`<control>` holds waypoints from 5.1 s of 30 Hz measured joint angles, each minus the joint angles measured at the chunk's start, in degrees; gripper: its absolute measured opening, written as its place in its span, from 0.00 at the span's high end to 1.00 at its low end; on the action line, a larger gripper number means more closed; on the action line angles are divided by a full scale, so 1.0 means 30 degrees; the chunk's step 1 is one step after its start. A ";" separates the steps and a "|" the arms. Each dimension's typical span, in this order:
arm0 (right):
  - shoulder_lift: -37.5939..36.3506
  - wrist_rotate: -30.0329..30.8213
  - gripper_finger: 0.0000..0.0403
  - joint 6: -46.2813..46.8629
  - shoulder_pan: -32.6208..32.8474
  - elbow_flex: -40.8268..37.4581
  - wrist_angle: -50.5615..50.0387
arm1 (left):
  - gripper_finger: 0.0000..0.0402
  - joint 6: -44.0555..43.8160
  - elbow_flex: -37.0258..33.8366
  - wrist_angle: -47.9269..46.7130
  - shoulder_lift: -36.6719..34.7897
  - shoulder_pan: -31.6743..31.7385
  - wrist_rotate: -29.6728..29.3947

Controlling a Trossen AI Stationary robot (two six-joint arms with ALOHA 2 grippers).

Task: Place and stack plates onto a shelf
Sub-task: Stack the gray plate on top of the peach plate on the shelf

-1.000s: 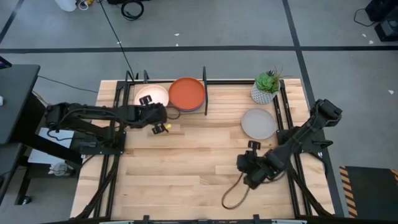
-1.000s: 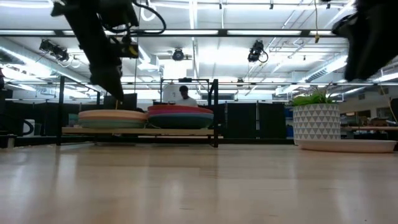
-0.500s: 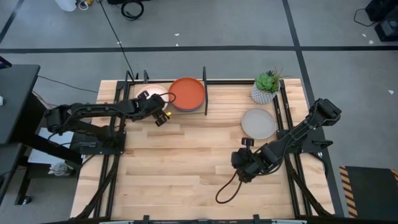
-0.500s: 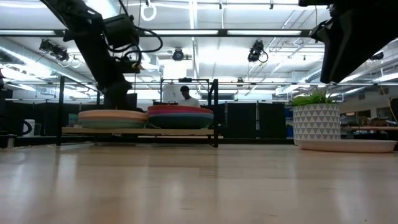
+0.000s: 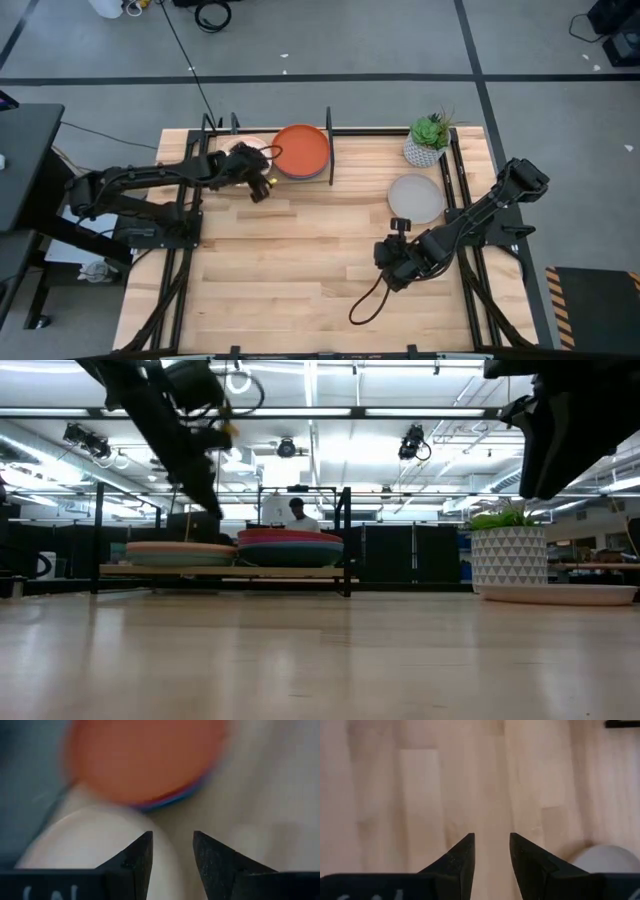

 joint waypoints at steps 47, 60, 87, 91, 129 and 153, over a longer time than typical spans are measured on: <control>-0.0007 -0.5408 0.74 -0.3944 -1.2665 -0.5159 0.1553 | 0.63 -0.2570 -0.0016 0.0347 -0.0133 -0.9220 0.0632; -0.0015 -0.6582 0.97 -0.4897 -1.3280 -0.5130 0.2370 | 0.63 -0.2704 -0.0016 0.0352 -0.0133 -1.0212 0.0632; 0.0007 -0.8256 0.99 -0.7486 -0.6509 -0.0854 0.4099 | 0.42 0.6348 -0.0023 0.7235 0.5403 -1.3718 -0.5413; -0.0007 -0.9469 0.99 -0.8169 -0.5848 -0.0378 0.5388 | 0.34 0.8772 -0.0023 1.0008 0.6412 -1.3820 -0.6604; -0.0552 -1.1867 0.85 -1.0073 -0.4536 0.0038 0.9128 | 0.81 1.2505 0.1769 1.5455 0.9644 -1.3164 -0.0968; -0.8969 0.0933 0.51 -0.5097 -0.0271 -0.0684 0.5529 | 0.81 0.3268 0.1784 -0.1559 0.0287 -1.3474 -1.4357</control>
